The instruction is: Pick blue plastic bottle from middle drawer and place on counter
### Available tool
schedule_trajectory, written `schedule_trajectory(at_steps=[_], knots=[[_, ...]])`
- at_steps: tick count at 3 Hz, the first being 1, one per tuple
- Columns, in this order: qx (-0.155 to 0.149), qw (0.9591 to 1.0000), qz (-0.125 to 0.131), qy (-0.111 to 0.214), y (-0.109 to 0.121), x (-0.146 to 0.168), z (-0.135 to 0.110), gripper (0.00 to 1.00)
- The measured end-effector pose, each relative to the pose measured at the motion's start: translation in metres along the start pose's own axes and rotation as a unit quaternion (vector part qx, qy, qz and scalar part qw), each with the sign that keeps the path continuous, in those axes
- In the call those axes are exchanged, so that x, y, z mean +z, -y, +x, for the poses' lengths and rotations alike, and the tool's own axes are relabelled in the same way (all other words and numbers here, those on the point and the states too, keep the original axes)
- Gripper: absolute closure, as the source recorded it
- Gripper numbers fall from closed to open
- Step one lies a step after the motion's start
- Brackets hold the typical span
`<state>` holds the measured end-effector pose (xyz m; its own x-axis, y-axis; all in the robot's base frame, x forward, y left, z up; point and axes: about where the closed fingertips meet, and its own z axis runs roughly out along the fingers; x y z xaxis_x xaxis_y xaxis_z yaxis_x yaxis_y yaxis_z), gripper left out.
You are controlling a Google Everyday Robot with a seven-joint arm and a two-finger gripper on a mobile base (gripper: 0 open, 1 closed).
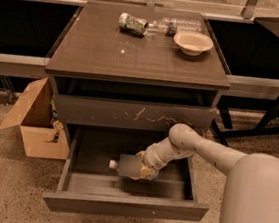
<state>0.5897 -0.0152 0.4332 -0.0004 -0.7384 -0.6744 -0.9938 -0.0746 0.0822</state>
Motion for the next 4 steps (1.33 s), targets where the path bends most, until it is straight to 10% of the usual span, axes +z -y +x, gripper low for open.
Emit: schedule_trajectory(at_steps=[1, 2, 4], knots=[[-0.063, 0.9975, 0.004, 0.03, -0.018, -0.038, -0.015, 1.0], [-0.063, 0.9976, 0.004, 0.03, -0.018, -0.038, -0.015, 1.0], [-0.104, 0.9933, -0.02, -0.047, -0.039, -0.088, -0.061, 1.0]])
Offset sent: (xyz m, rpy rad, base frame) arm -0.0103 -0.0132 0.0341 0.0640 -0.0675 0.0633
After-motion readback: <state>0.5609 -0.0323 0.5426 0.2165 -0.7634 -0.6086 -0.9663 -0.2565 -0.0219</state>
